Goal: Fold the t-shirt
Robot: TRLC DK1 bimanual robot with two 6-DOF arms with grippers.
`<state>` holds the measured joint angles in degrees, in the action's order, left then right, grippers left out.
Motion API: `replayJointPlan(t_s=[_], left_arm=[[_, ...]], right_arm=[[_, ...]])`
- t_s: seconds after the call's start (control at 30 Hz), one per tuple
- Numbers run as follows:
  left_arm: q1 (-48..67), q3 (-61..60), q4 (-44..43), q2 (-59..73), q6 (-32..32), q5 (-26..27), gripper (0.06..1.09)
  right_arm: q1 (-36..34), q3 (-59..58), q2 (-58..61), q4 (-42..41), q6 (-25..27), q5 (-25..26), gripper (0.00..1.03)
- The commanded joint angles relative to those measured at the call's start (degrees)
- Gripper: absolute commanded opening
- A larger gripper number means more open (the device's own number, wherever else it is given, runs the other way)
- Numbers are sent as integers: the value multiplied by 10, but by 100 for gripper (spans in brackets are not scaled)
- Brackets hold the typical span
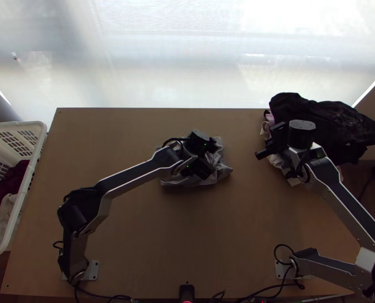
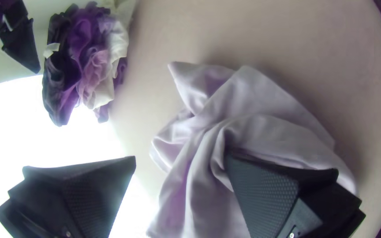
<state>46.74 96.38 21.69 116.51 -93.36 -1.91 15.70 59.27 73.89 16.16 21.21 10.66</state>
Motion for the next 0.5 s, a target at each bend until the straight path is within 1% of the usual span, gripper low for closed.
replayJointPlan(t_s=[0.0, 0.1, 0.17, 0.3, 0.37, 0.43, 0.47], left_arm=[[-11, -35, 71, -87, 58, 23, 104], [-17, -51, 89, -128, 103, 23, 104], [-30, -65, 88, -153, 158, 22, 104], [-85, -72, 79, -172, 332, 20, 103], [-109, -71, 79, -175, 440, 18, 102], [-125, -73, 81, -181, 534, 18, 91], [-134, -73, 80, -182, 581, 19, 82]], right_arm=[[1, -9, -9, 0, -1, -1, 3], [1, -8, -9, 3, 0, -2, 3], [4, -11, -10, 3, -1, -6, 2], [40, -13, 1, -4, 0, -9, 2], [63, -9, 21, -10, 5, -9, 2], [93, 0, 41, -14, 13, -10, 2], [108, 5, 50, -17, 16, -10, 2]])
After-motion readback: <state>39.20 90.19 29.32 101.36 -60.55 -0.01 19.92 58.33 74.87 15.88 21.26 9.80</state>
